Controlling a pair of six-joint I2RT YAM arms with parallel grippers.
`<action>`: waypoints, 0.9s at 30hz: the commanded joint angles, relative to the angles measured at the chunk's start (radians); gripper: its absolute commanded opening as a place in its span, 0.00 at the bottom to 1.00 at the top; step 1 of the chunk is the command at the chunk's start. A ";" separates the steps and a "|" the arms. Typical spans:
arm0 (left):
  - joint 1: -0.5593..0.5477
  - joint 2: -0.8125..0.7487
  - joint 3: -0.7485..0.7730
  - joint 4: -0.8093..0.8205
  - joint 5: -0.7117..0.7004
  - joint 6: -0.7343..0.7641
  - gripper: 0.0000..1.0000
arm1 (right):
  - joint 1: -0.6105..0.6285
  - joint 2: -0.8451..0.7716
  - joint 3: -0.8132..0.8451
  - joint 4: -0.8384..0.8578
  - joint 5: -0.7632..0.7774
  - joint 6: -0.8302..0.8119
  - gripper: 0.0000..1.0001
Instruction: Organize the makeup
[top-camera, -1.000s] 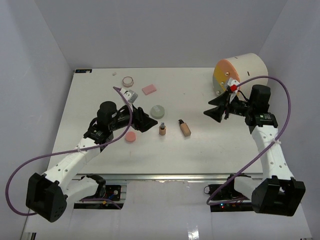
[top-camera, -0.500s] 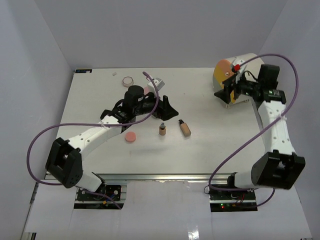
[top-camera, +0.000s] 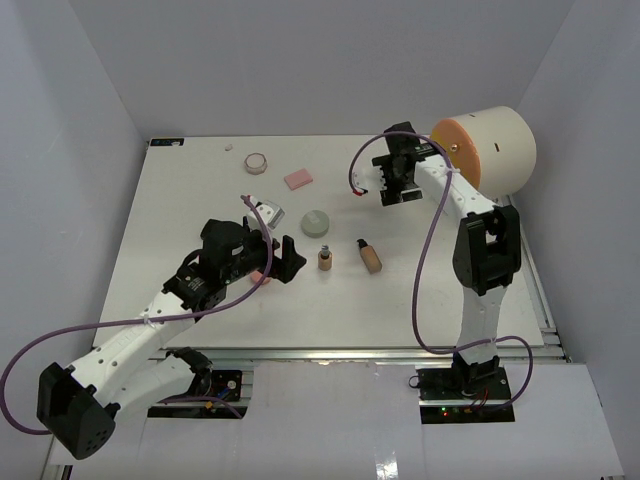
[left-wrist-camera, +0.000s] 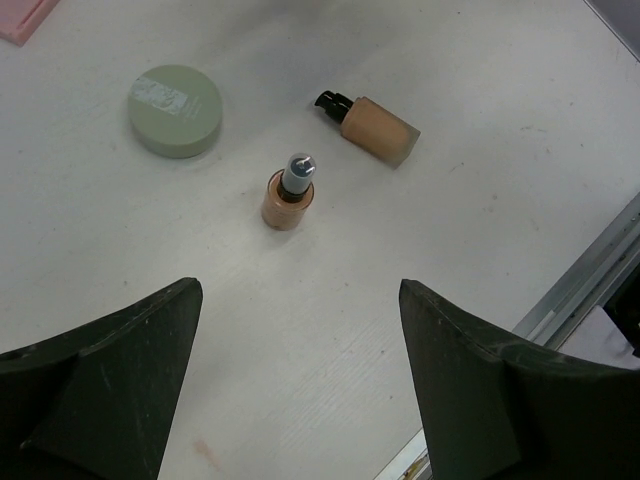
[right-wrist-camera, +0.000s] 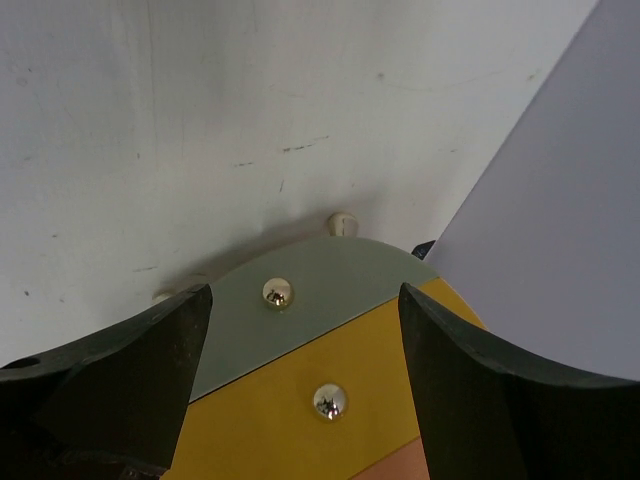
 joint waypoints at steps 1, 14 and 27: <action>0.002 -0.023 0.010 -0.013 -0.032 0.032 0.91 | -0.003 0.043 0.096 -0.031 0.330 -0.177 0.81; 0.002 -0.047 0.008 -0.018 0.019 0.020 0.98 | -0.025 0.118 0.166 -0.029 0.381 -0.235 0.79; 0.002 -0.042 0.007 -0.017 0.035 0.020 0.98 | -0.084 0.129 0.162 -0.029 0.372 -0.224 0.77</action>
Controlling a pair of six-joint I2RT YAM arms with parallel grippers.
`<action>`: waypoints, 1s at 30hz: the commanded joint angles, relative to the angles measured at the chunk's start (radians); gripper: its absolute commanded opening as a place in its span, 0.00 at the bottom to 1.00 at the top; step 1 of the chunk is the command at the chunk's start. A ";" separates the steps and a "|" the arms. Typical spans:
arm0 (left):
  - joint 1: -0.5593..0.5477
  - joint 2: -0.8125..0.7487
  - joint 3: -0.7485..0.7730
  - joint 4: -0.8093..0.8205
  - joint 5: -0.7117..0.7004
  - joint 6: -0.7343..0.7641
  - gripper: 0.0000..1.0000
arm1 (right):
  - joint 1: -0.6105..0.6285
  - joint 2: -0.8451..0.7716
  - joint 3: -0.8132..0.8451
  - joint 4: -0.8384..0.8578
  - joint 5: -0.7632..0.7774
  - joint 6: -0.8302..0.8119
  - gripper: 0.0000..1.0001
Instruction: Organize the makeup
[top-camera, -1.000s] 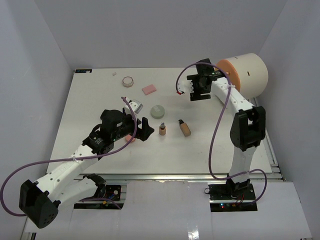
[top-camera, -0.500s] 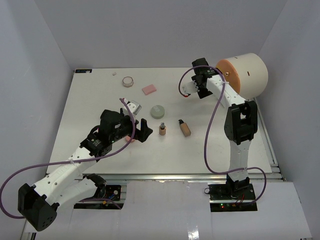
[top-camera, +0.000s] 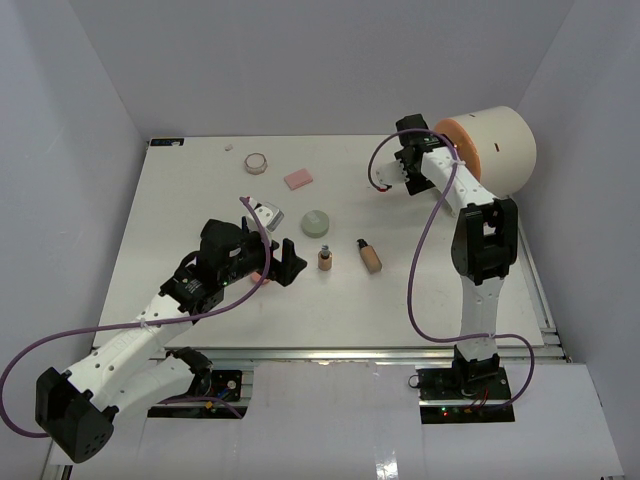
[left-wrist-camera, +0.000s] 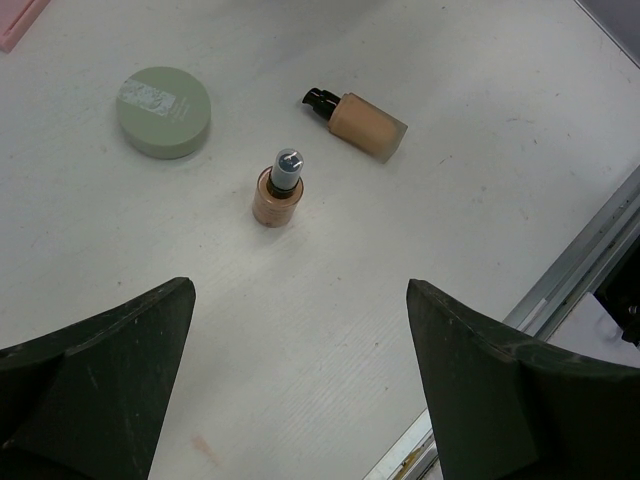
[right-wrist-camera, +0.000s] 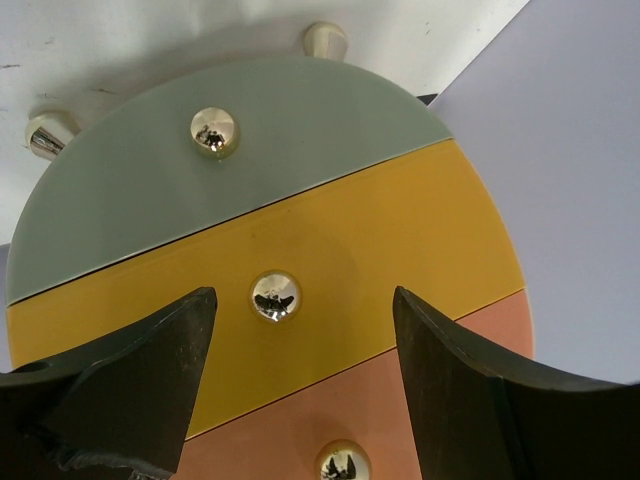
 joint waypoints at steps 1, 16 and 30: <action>0.002 -0.015 0.006 0.002 0.014 0.002 0.98 | -0.019 0.008 0.038 -0.011 0.015 -0.004 0.76; 0.002 -0.010 0.005 0.000 0.013 0.001 0.98 | -0.047 0.021 0.039 -0.015 -0.006 0.043 0.58; 0.002 -0.007 0.005 0.000 0.013 0.001 0.98 | -0.046 0.004 0.027 -0.038 -0.042 0.091 0.24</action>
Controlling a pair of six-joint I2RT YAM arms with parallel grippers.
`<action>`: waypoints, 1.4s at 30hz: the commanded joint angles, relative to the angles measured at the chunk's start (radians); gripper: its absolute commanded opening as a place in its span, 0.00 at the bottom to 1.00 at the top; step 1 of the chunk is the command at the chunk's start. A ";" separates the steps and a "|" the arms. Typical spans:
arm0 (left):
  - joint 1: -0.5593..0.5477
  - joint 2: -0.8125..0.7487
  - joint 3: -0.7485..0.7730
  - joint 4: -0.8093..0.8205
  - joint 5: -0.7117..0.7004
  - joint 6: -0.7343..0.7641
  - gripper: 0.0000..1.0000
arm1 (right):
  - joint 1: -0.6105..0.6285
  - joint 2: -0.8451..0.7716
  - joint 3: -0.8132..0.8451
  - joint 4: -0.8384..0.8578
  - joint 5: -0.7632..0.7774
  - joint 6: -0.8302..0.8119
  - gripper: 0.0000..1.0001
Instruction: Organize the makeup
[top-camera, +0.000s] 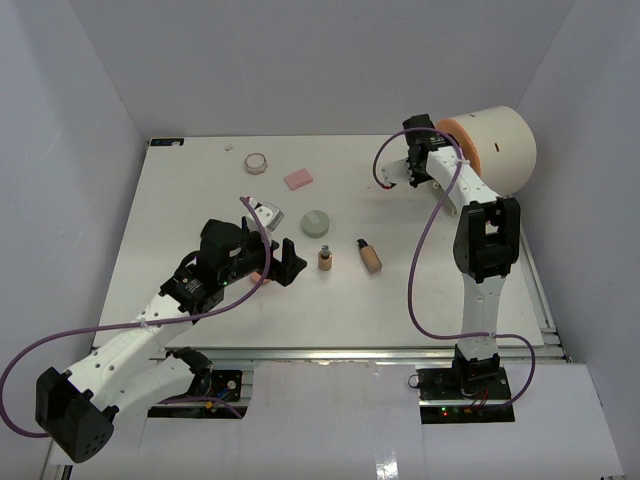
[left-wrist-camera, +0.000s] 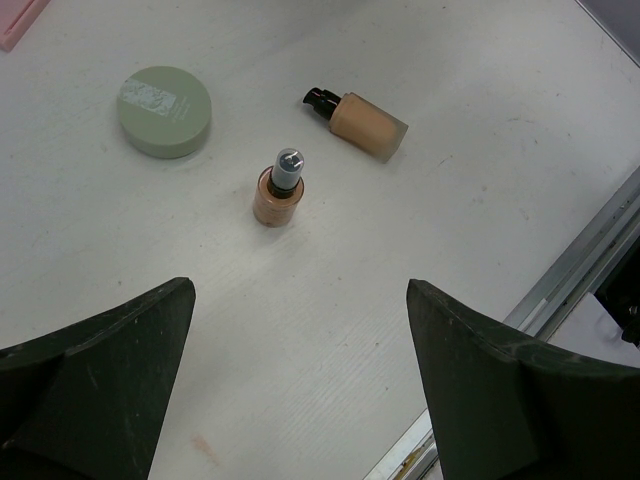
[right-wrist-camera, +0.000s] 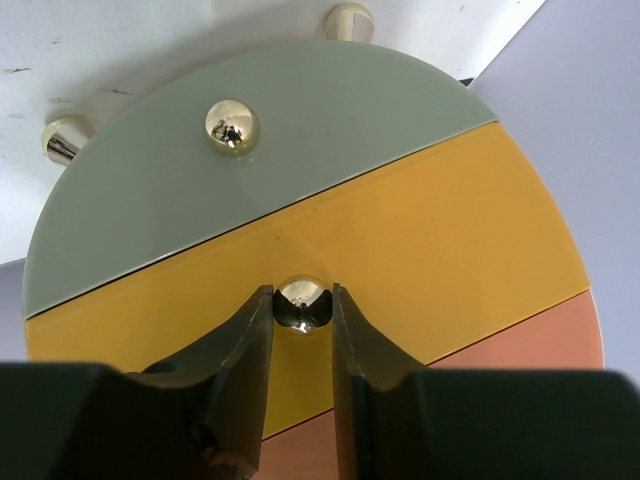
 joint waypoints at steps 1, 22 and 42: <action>0.002 -0.007 0.005 0.001 0.012 0.001 0.98 | -0.002 -0.017 0.022 -0.033 -0.033 0.036 0.24; 0.002 -0.012 0.005 0.001 0.013 0.002 0.98 | 0.167 -0.037 0.038 -0.075 -0.123 0.197 0.23; 0.002 -0.015 0.005 0.001 0.013 0.003 0.98 | 0.168 -0.110 0.072 -0.080 -0.251 0.296 0.63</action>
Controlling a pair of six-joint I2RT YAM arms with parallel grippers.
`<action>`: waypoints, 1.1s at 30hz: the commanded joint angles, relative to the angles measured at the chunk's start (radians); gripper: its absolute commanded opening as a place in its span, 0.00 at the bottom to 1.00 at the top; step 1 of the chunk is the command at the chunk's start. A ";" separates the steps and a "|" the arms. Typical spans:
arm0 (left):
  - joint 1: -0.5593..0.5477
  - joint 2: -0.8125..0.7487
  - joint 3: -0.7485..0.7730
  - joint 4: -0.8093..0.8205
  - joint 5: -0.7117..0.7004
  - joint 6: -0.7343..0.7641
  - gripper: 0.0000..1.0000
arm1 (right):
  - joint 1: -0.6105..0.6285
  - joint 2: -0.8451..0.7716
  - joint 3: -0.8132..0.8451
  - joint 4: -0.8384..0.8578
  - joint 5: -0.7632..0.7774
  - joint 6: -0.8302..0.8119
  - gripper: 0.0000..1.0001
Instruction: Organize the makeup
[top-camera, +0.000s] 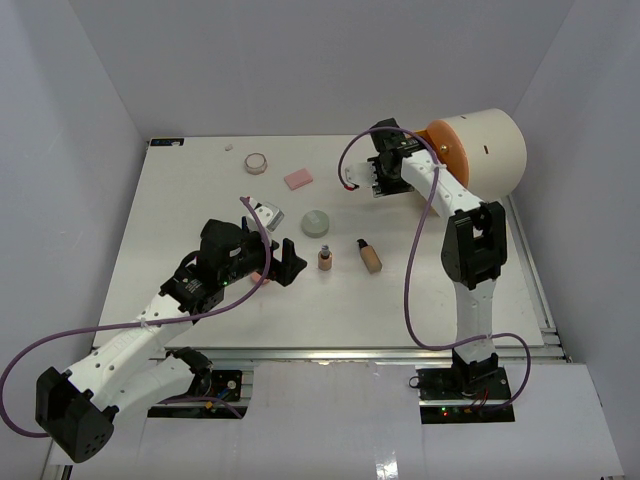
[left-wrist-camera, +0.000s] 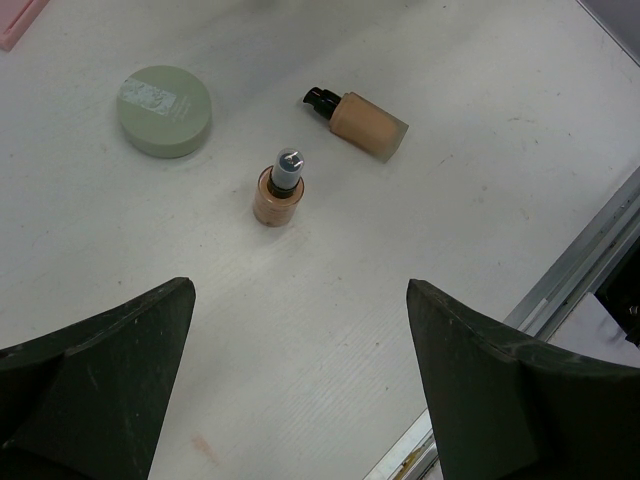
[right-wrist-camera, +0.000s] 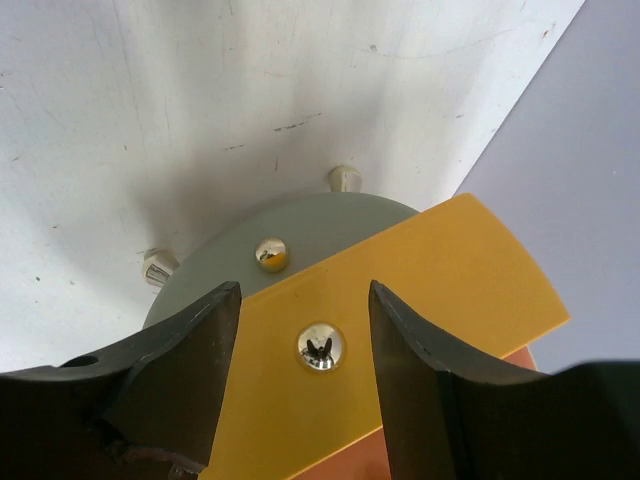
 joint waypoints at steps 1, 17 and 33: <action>0.002 -0.016 0.005 0.001 0.013 0.003 0.98 | 0.003 -0.101 0.047 -0.015 -0.103 0.057 0.64; 0.002 -0.025 0.006 0.000 -0.008 -0.001 0.98 | -0.005 -0.269 -0.311 0.016 -0.768 0.970 0.76; 0.002 -0.036 0.006 -0.001 -0.013 -0.002 0.98 | 0.040 -0.405 -0.720 0.406 -0.559 1.324 0.90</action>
